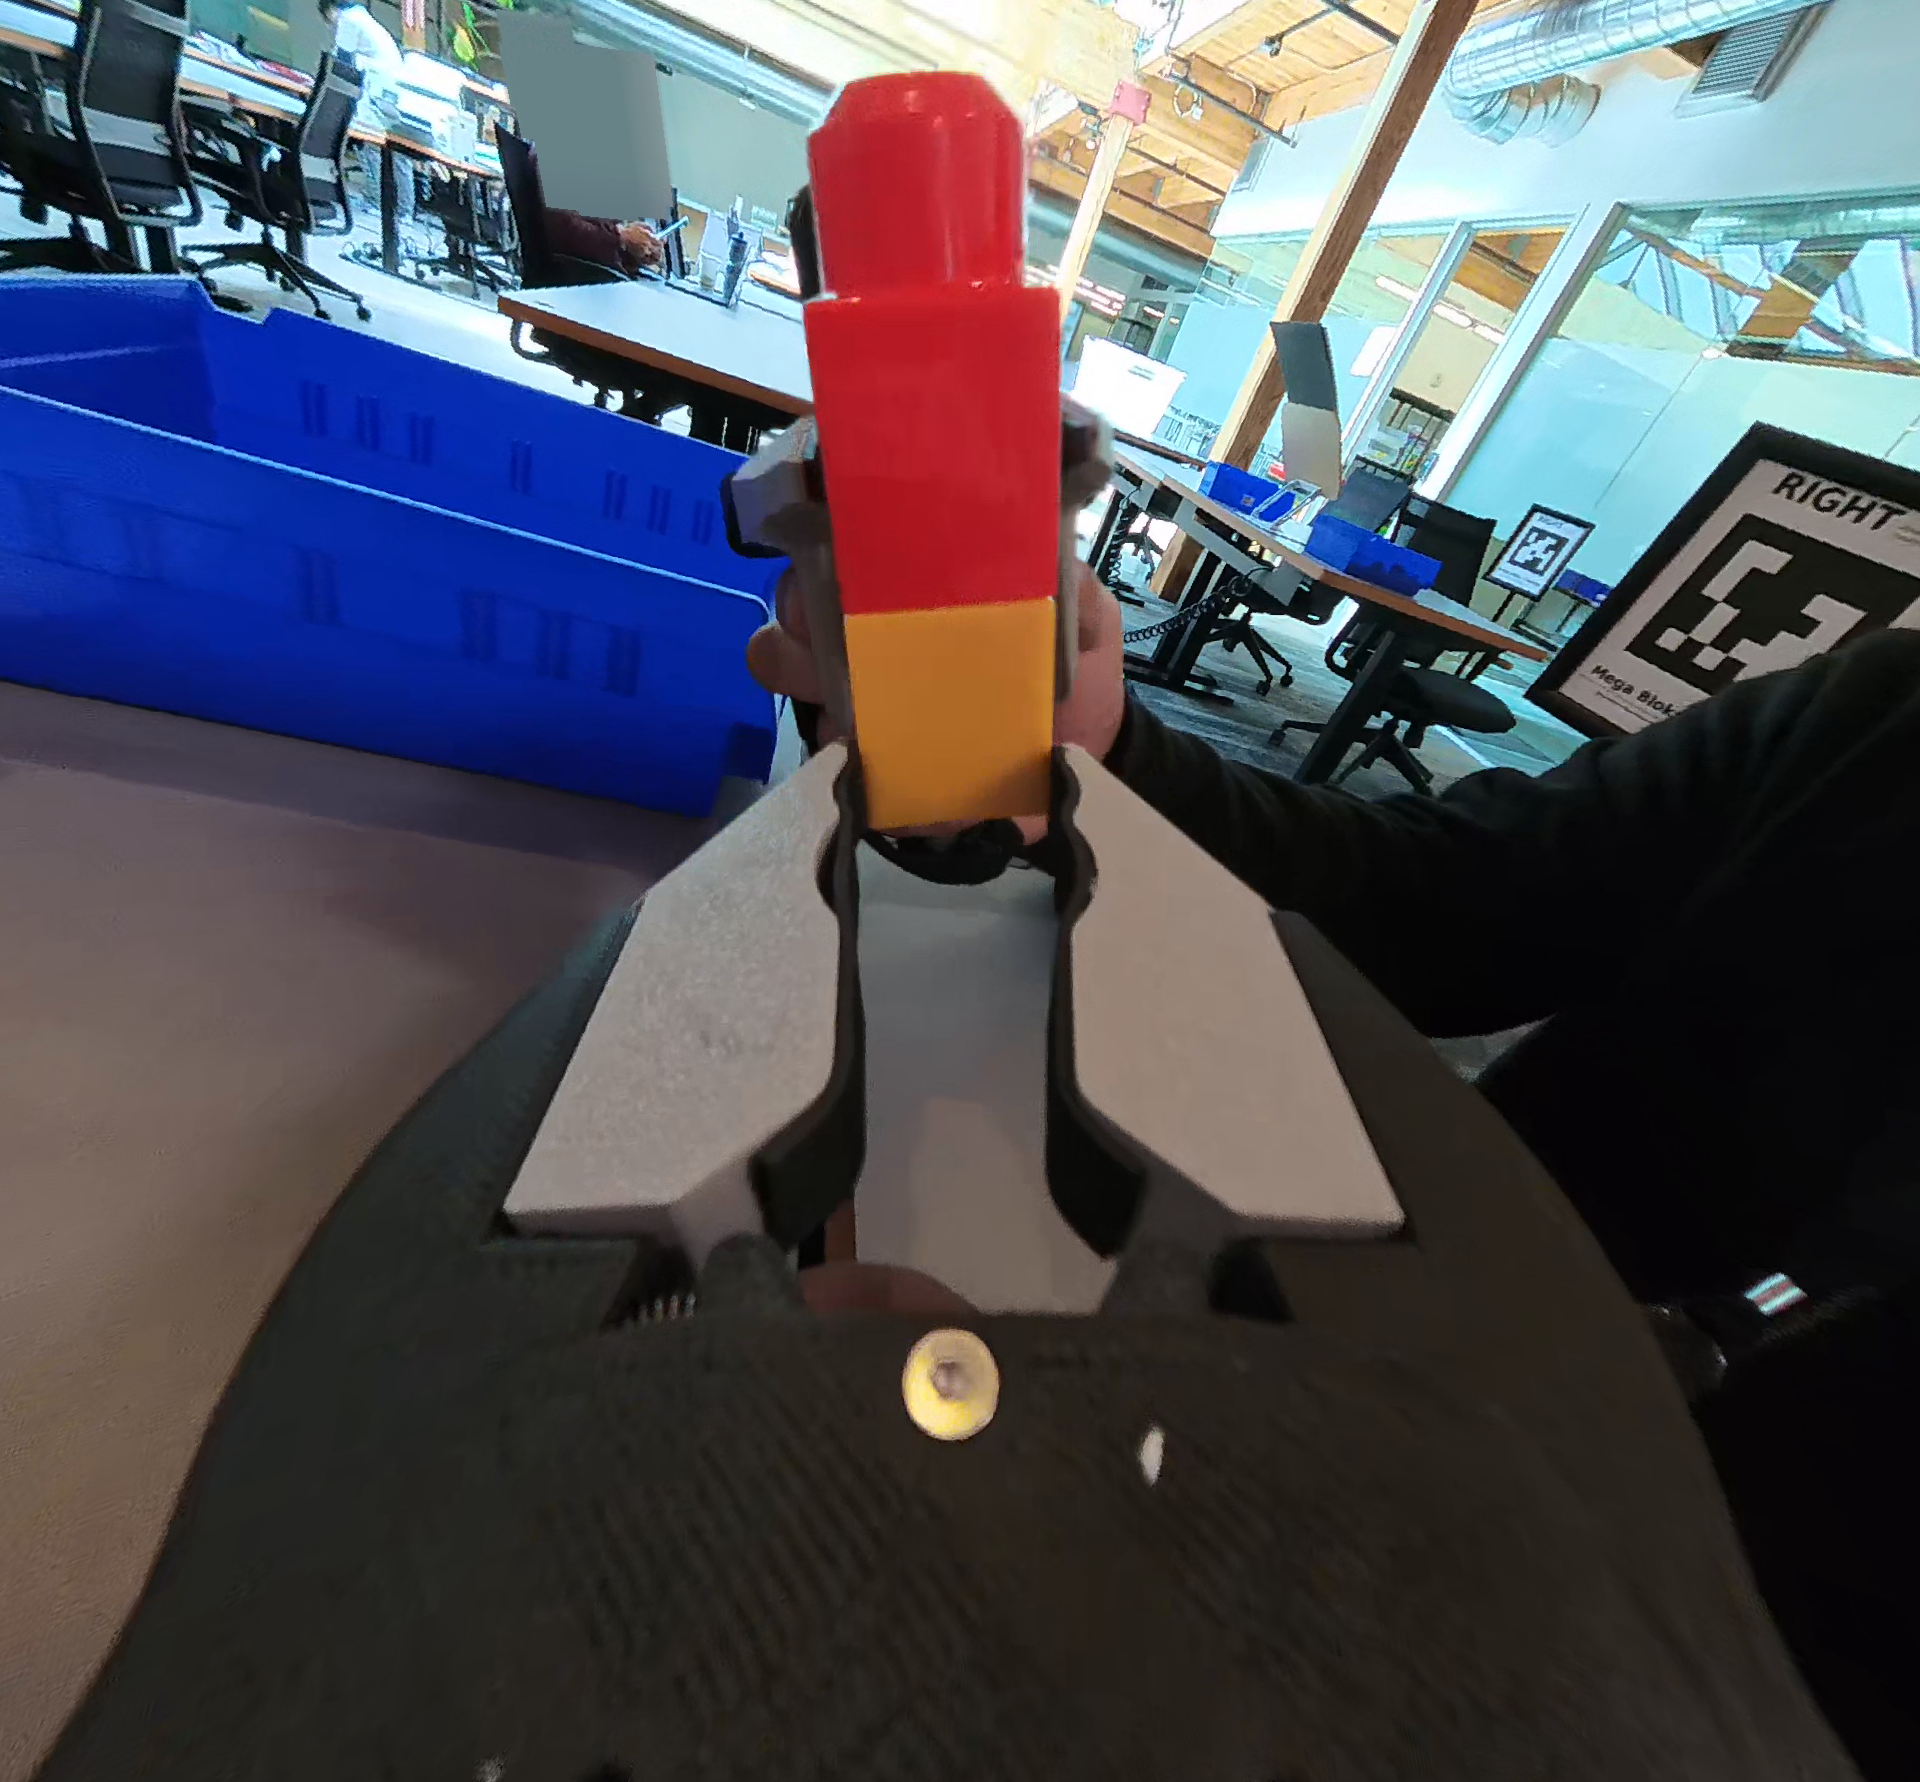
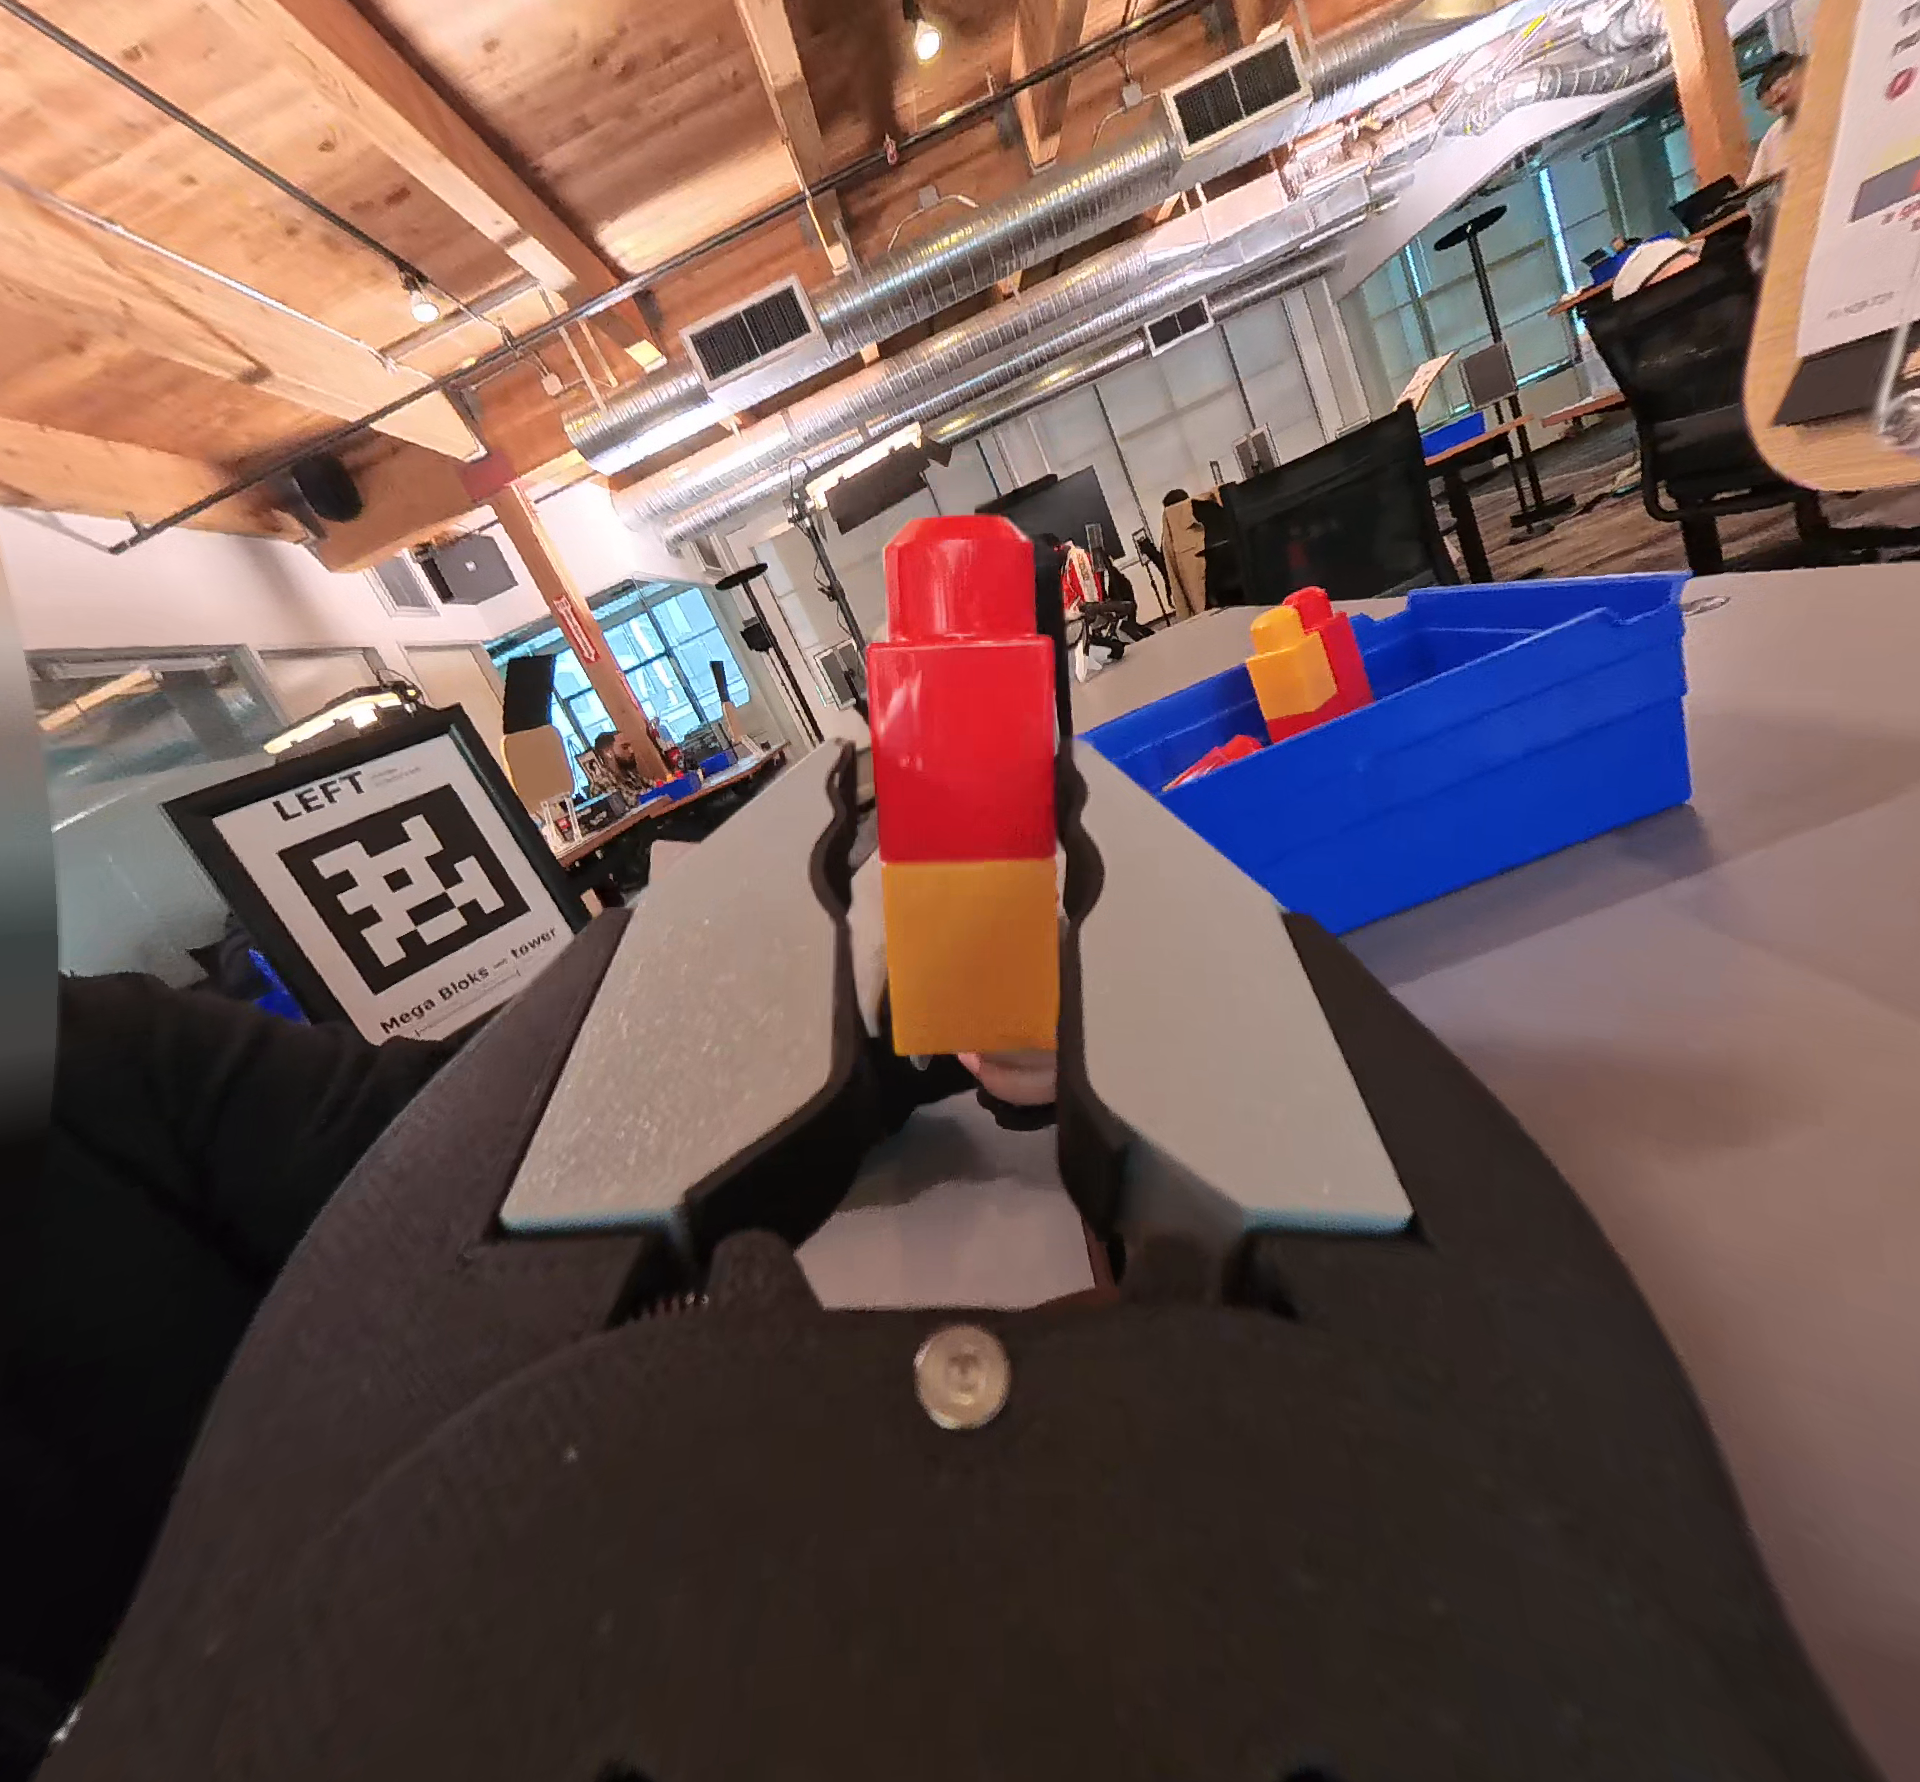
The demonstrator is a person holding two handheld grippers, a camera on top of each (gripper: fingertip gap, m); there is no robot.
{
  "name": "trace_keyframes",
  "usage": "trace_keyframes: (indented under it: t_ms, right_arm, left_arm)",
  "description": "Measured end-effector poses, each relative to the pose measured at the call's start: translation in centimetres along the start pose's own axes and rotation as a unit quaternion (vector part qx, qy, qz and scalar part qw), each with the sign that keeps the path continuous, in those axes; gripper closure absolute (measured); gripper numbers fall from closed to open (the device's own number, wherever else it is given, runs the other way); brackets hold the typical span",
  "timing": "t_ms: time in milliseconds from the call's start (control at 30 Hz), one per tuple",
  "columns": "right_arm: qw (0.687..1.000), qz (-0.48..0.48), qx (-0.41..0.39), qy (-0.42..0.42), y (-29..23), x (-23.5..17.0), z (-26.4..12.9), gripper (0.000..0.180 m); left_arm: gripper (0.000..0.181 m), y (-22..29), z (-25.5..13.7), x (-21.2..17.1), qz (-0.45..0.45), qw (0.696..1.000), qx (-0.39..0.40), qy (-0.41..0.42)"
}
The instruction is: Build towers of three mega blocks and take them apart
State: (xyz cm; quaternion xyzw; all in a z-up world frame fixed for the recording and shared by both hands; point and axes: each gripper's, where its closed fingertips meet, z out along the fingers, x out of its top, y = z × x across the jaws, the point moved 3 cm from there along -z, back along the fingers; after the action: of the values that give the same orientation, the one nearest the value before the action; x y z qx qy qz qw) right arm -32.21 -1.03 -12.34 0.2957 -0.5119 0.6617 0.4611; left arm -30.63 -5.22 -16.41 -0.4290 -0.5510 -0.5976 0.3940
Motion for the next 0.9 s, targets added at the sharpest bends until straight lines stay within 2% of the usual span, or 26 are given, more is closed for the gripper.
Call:
trace_keyframes:
  t_ms: [67,133,533,900]
  right_arm:
    - [1.0,0.0,-0.003,-0.014,0.1,-0.5,0.4,0.138]
    - [1.0,-0.011,-0.012,-0.02,0.2,-0.6,0.4,0.146]
    - [0.999,-0.022,-0.034,-0.034,0.5,-1.2,0.8,0.147]
    - [0.996,-0.034,-0.056,-0.052,0.9,-2.0,1.3,0.147]
  left_arm:
    - [0.147,0.0,0.2,-0.3,-0.004,1.0,-0.004,-0.008]
    - [0.147,0.0,0.3,-0.5,-0.003,1.0,-0.003,-0.015]
    - [0.148,-0.4,-0.2,0.5,-0.026,0.999,-0.004,0.03]
    - [0.144,-0.8,0.3,0.0,-0.03,0.999,0.011,0.02]
